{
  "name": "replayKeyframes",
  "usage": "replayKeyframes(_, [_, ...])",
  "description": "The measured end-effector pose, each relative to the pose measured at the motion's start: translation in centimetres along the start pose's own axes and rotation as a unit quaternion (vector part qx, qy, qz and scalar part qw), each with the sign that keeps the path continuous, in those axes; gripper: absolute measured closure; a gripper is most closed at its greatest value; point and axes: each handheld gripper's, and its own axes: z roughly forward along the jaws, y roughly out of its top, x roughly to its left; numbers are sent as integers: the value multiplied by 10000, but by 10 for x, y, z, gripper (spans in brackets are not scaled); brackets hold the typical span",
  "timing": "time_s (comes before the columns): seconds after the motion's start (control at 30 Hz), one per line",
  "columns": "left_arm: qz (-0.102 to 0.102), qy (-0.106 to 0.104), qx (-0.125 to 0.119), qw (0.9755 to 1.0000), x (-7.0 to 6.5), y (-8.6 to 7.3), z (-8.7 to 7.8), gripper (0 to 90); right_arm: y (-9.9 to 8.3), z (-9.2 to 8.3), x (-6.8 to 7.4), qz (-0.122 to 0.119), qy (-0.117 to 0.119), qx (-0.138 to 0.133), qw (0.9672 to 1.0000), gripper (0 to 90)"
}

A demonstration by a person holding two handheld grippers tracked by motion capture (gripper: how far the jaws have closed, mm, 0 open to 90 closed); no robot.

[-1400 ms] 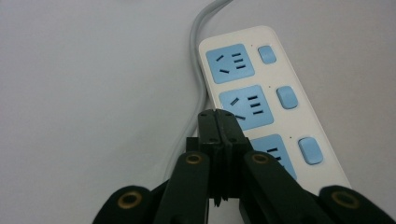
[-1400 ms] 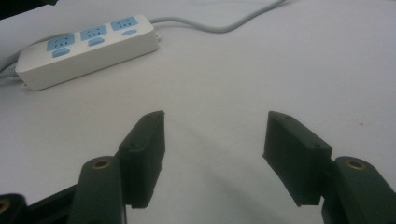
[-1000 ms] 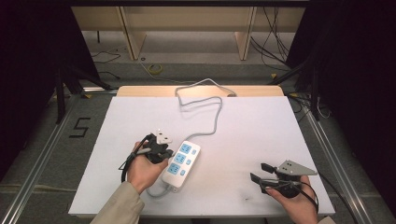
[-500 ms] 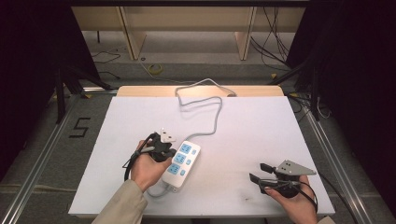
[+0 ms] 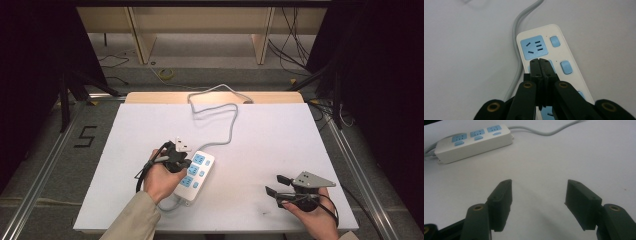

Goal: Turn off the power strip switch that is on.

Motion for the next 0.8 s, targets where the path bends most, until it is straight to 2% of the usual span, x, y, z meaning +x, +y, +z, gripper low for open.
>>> replayKeyframes(0.8, [99,-71,156,9998,-5,12,9,898,0,1,0,-106,4,41,9999,390])
